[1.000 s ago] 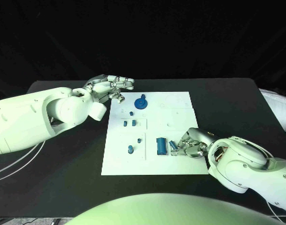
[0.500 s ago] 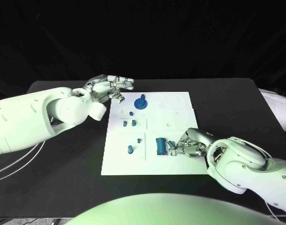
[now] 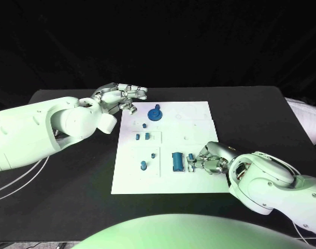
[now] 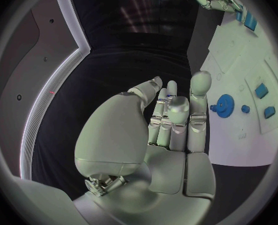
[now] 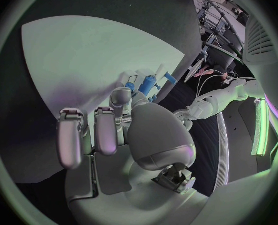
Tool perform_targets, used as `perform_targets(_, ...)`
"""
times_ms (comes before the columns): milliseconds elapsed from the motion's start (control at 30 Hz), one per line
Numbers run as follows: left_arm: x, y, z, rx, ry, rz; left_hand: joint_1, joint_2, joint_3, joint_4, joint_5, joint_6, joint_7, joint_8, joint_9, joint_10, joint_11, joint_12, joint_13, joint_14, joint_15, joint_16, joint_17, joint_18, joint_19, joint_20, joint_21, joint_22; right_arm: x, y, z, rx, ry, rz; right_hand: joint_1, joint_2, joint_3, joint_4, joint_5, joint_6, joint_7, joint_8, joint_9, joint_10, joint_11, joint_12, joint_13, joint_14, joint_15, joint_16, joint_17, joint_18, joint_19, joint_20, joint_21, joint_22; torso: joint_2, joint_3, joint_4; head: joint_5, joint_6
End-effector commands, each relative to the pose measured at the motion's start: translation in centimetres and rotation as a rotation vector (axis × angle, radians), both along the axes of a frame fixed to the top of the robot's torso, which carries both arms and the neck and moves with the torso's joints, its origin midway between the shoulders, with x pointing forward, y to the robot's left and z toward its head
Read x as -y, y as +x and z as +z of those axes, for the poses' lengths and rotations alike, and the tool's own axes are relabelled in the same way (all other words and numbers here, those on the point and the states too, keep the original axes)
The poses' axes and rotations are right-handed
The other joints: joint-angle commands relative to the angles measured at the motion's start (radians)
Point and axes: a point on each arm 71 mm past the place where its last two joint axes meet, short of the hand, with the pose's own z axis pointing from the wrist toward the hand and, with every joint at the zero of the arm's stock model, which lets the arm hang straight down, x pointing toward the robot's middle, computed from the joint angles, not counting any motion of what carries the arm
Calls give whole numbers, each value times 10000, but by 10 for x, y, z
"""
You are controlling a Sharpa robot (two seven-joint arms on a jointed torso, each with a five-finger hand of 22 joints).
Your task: Assemble the parts on the task board
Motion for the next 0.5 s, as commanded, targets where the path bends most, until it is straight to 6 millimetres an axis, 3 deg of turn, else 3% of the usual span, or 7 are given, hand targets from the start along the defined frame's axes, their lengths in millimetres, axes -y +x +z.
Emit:
perform_targets(33, 3, -1, 1, 30, -87, -225, 34, 57, -72, -12, 54, -81, -5, 66, -10, -79, 1, 58, 16, -87, 9, 10, -16, 148, -54, 37, -24, -9, 0, -1, 0, -30, 31, 34, 235, 26, 118, -32, -70, 12, -67, -37, 15, 40, -48, 56, 20, 578, -60, 65, 15, -119, 60, -27, 53, 1106, 8, 4, -3, -17, 1)
perform_targets(500, 3, -1, 0, 11, -65, -264, 34, 57, -72, -12, 54, -81, -5, 66, -10, -79, 1, 58, 16, -87, 9, 10, -16, 148, -54, 37, -24, -9, -3, -5, 4, -47, 89, 196, 231, -65, 140, -26, -84, 21, -58, -38, 18, 47, -42, 65, 32, 581, -56, 81, 39, -120, 61, -26, 54, 1109, 3, -2, 8, -21, 1)
